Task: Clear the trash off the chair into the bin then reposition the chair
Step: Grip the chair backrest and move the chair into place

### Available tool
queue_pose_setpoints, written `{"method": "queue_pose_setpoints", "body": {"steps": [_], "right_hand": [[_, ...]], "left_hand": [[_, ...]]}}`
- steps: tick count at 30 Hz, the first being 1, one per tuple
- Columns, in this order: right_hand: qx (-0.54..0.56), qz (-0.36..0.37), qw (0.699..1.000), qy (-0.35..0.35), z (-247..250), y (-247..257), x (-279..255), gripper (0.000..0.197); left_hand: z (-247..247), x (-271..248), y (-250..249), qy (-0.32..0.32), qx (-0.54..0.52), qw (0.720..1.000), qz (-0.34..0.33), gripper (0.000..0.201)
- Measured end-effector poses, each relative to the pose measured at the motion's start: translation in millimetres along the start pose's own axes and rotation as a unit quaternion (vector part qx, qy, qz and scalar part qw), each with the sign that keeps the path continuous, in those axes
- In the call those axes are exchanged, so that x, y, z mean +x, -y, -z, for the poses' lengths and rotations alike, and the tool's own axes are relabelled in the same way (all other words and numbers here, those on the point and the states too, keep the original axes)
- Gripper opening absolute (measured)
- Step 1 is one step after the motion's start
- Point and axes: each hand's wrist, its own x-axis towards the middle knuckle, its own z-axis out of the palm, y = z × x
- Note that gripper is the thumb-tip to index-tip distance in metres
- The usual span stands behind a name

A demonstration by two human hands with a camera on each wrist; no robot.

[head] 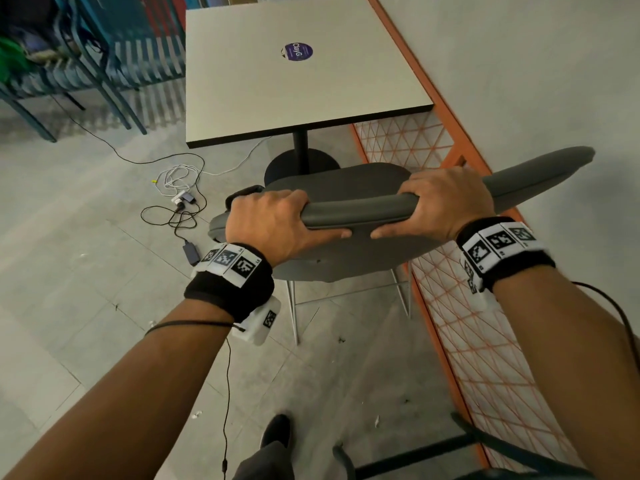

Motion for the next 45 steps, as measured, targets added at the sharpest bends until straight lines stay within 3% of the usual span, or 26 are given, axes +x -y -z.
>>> {"method": "queue_pose_setpoints", "body": {"steps": [16,20,26,36,41,45], "right_hand": [[-0.004,-0.009,1.0,-0.023,-3.3,-23.2,111.3,0.092],[-0.005,-0.013,1.0,-0.017,-4.0,-23.8,141.6,0.094],[0.005,-0.035,0.999,-0.025,-9.6,-35.9,181.8,0.095],[0.015,-0.036,0.999,0.004,-9.4,-63.4,212.4,0.088],[0.029,-0.079,0.996,0.033,-9.0,-55.2,206.2,0.094],[0.059,-0.193,0.978,-0.057,-23.8,-33.9,172.2,0.097]], "left_hand": [[-19.0,101.9,47.5,0.0,-0.003,1.0,0.012,0.078],[-22.0,125.7,66.0,-0.019,-0.023,1.0,0.009,0.071],[-30.6,164.0,82.8,0.008,-0.009,1.0,0.02,0.077],[-38.9,198.9,83.9,0.001,-0.009,1.0,-0.002,0.076],[-42.2,196.8,84.1,0.011,-0.015,1.0,0.001,0.077],[-38.3,193.8,84.2,0.013,-0.016,1.0,-0.006,0.078]]}}
